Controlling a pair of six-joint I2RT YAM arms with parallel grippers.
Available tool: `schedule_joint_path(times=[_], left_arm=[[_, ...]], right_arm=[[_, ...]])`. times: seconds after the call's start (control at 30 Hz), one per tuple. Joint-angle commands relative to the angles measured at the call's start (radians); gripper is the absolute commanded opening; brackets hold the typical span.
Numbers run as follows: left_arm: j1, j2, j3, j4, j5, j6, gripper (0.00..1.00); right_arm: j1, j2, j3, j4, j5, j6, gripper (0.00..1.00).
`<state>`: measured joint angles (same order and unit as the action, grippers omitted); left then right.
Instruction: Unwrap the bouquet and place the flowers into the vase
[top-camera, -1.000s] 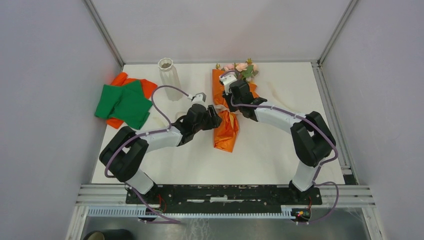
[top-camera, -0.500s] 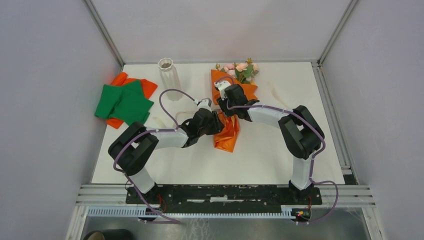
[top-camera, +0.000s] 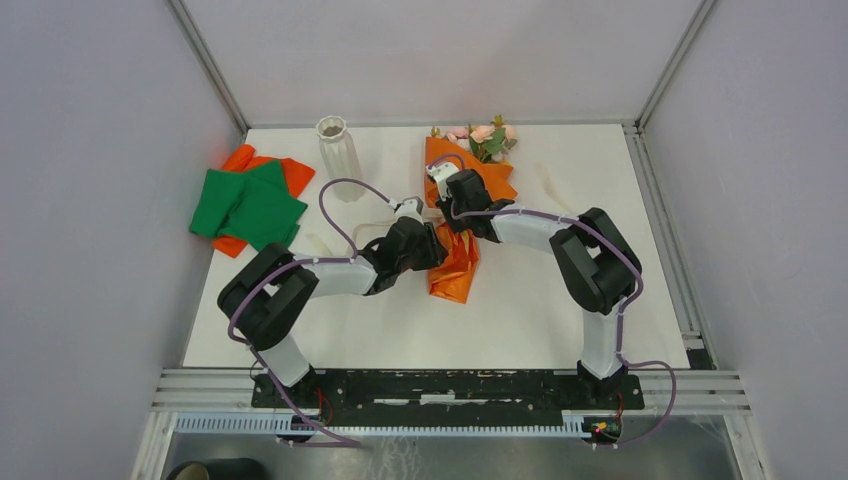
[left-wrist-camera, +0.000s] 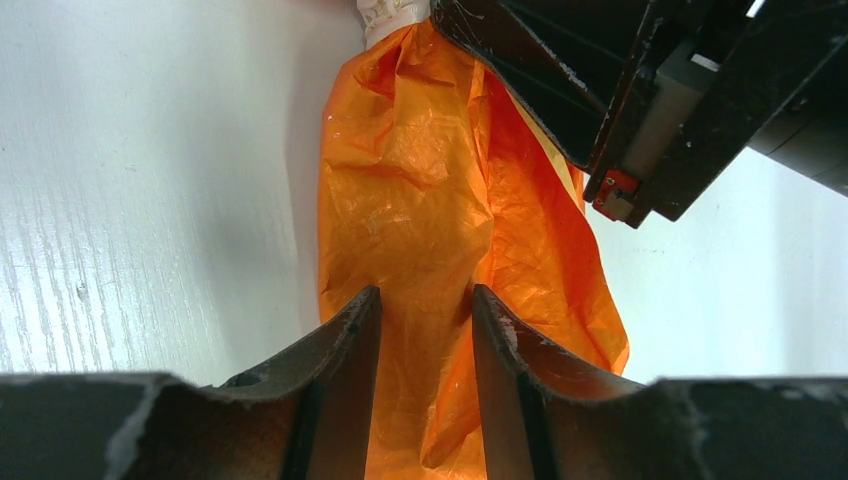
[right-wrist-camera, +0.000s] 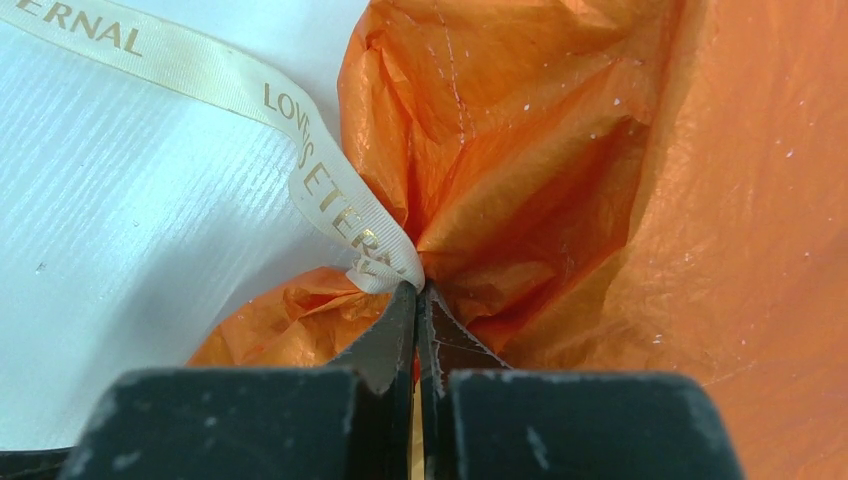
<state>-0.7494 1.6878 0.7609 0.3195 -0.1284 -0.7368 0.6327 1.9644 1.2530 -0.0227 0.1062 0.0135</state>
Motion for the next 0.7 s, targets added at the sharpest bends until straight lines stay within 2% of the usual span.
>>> schedule_joint_path(times=[0.0, 0.3, 0.43, 0.57, 0.67], left_arm=[[-0.003, 0.009, 0.013, 0.019, -0.012, -0.030, 0.45], [-0.004, 0.045, 0.020, 0.044, 0.015, -0.050, 0.42], [-0.005, 0.053, 0.023, 0.048, 0.023, -0.058, 0.42], [-0.007, 0.053, 0.025, 0.050, 0.025, -0.059, 0.41], [-0.007, 0.052, 0.022, 0.050, 0.024, -0.059, 0.41]], right_arm=[[0.001, -0.042, 0.014, -0.008, 0.009, 0.003, 0.00], [0.008, -0.244, -0.041, 0.008, 0.000, 0.011, 0.02], [0.008, -0.265, -0.047, 0.004, 0.016, 0.012, 0.00], [0.011, -0.202, -0.021, -0.041, -0.006, 0.025, 0.00], [0.021, -0.235, -0.084, 0.038, 0.010, 0.040, 0.00]])
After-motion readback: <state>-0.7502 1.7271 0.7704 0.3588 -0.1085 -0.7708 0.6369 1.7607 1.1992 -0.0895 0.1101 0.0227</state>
